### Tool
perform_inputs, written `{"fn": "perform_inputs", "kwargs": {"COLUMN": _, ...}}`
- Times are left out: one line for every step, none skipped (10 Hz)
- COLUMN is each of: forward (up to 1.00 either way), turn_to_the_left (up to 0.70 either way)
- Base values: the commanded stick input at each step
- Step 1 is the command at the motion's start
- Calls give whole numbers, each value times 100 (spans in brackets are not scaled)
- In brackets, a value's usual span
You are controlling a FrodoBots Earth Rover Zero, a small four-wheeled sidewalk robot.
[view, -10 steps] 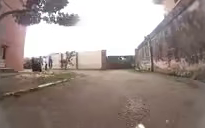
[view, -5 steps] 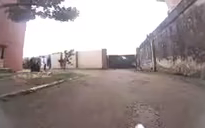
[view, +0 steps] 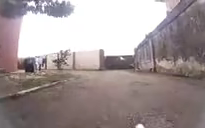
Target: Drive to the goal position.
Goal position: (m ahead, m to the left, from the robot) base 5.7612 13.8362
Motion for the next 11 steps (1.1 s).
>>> {"fn": "perform_inputs", "kwargs": {"forward": 70, "turn_to_the_left": -3}}
{"fn": "perform_inputs", "kwargs": {"forward": 70, "turn_to_the_left": -25}}
{"fn": "perform_inputs", "kwargs": {"forward": 70, "turn_to_the_left": -35}}
{"fn": "perform_inputs", "kwargs": {"forward": 70, "turn_to_the_left": 0}}
{"fn": "perform_inputs", "kwargs": {"forward": 70, "turn_to_the_left": 0}}
{"fn": "perform_inputs", "kwargs": {"forward": 70, "turn_to_the_left": 0}}
{"fn": "perform_inputs", "kwargs": {"forward": 70, "turn_to_the_left": 0}}
{"fn": "perform_inputs", "kwargs": {"forward": 70, "turn_to_the_left": 0}}
{"fn": "perform_inputs", "kwargs": {"forward": 70, "turn_to_the_left": 0}}
{"fn": "perform_inputs", "kwargs": {"forward": 70, "turn_to_the_left": 0}}
{"fn": "perform_inputs", "kwargs": {"forward": 70, "turn_to_the_left": 0}}
